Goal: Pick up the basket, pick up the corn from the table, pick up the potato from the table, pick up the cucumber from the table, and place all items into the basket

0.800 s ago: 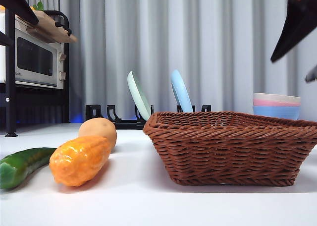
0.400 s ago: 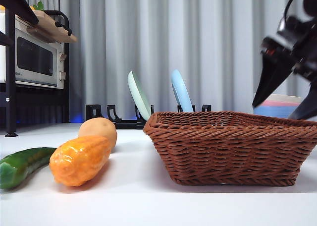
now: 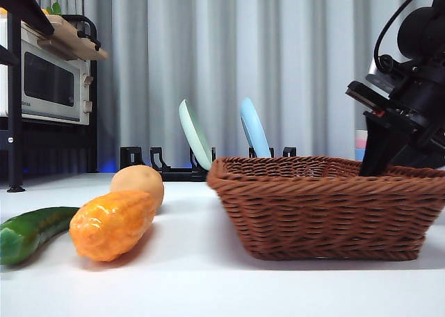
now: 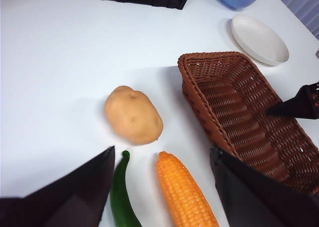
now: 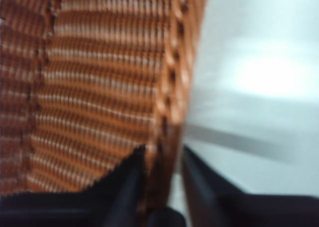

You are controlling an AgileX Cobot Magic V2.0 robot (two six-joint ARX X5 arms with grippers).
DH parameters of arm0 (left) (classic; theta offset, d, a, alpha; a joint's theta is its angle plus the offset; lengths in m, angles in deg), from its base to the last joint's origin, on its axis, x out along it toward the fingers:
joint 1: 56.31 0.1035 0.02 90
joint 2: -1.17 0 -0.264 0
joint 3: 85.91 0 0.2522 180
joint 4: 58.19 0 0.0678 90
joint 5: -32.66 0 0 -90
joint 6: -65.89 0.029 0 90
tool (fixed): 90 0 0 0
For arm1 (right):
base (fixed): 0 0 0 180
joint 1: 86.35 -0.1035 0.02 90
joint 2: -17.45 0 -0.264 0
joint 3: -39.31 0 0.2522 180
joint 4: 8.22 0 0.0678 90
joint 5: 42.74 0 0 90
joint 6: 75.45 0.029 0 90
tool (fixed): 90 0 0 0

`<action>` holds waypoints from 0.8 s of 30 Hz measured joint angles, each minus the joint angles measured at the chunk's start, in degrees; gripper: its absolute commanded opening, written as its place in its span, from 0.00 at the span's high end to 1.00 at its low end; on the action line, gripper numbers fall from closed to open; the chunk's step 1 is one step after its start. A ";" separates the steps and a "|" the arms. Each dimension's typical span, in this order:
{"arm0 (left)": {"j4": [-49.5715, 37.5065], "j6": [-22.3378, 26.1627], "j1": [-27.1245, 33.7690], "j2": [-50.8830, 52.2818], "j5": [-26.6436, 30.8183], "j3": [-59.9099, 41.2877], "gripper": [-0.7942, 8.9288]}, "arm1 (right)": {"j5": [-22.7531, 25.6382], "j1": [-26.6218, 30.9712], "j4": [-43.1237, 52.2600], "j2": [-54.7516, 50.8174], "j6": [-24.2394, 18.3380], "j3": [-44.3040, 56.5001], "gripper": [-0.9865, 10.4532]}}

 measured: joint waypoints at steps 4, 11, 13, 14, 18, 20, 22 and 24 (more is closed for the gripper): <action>0.13 -0.85 0.00 -1.25 0.02 0.00 0.55 | -0.02 0.59 -0.63 -2.32 1.25 -0.28 0.93; -1.73 -3.06 -2.03 -9.97 0.09 1.68 0.46 | 1.03 1.38 -1.33 -11.10 1.81 -0.28 0.93; -2.64 -3.56 -3.04 -13.46 0.26 2.89 0.46 | 1.01 1.40 -1.66 -13.51 1.81 -0.28 0.93; -2.73 -3.69 -3.74 -15.43 0.59 3.69 0.46 | 0.98 1.38 -1.75 -14.82 1.84 -0.28 0.93; -2.71 -4.11 -7.26 -23.43 5.35 7.76 0.46 | 0.98 1.38 -1.95 -19.45 1.81 -0.28 0.93; -2.67 -4.13 -8.87 -27.17 7.65 10.47 0.46 | 0.98 1.38 -2.05 -21.31 1.84 -0.28 0.93; -2.69 -4.33 -10.38 -30.75 9.16 13.46 0.46 | 0.98 1.38 -2.36 -22.73 1.84 -0.28 0.93; -2.43 -4.52 -11.89 -34.53 10.80 16.94 0.46 | 1.01 1.38 -2.69 -23.93 1.81 -0.28 0.93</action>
